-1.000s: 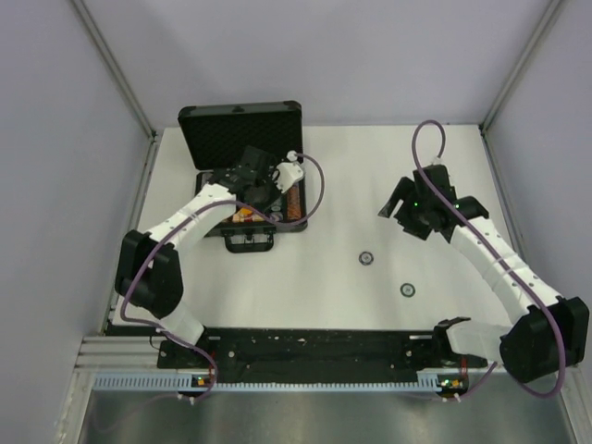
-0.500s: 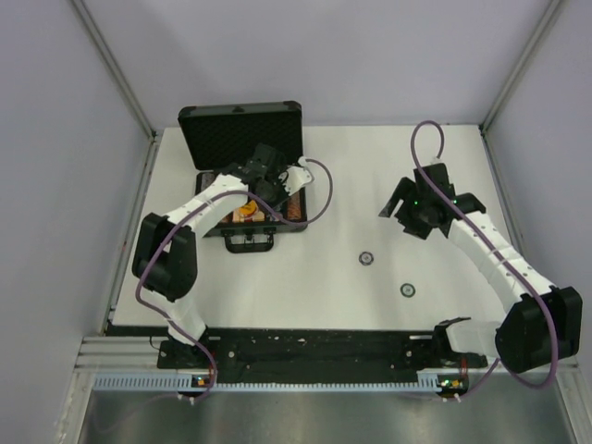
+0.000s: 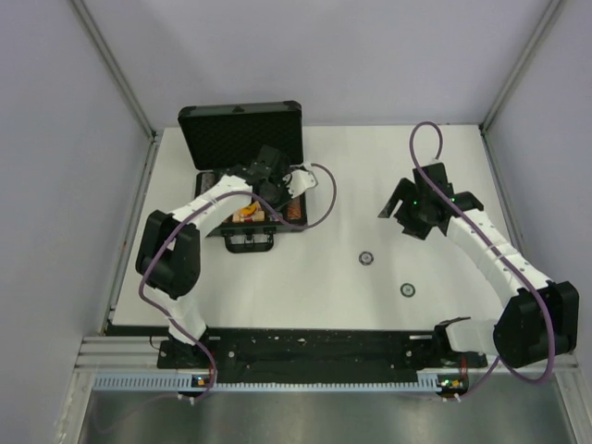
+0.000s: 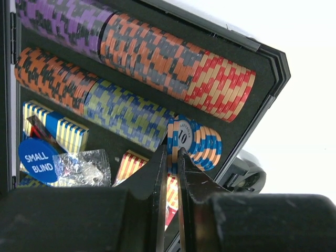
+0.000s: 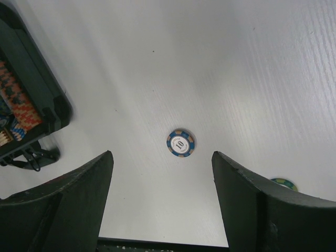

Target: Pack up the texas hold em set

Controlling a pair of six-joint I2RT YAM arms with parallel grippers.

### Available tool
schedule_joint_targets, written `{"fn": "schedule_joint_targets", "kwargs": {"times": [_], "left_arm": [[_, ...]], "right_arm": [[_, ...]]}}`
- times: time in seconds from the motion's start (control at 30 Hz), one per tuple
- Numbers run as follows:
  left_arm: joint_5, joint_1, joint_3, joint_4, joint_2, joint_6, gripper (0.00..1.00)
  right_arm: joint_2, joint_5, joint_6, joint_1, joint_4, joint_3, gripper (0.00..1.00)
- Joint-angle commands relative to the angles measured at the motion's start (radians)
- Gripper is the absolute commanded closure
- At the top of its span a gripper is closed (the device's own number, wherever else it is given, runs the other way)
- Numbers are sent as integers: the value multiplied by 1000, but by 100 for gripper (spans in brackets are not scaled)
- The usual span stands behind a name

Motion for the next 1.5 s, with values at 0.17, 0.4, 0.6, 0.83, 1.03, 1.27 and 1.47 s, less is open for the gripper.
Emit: {"fn": "schedule_joint_targets", "kwargs": {"times": [0.17, 0.4, 0.6, 0.83, 1.03, 1.27, 1.47], "left_arm": [[-68, -8, -23, 103, 25, 38, 83], [-139, -7, -17, 116, 35, 16, 64], [-97, -8, -14, 119, -27, -27, 52], [-91, -7, -31, 88, -102, -51, 51], [-31, -7, -77, 77, -154, -102, 52], [67, -8, -111, 42, -157, -168, 70], [127, -8, -117, 5, -117, -204, 91]], "right_arm": [[7, -1, 11, -20, 37, 16, 25], [10, -27, 14, -18, 41, 11, 25], [10, -25, 3, -20, 41, 3, 25], [31, -29, -46, -20, 43, -21, 25], [48, -33, -78, -18, 43, -53, 26], [41, -35, -84, -18, 51, -84, 26], [28, -36, -84, -18, 52, -101, 27]]}}
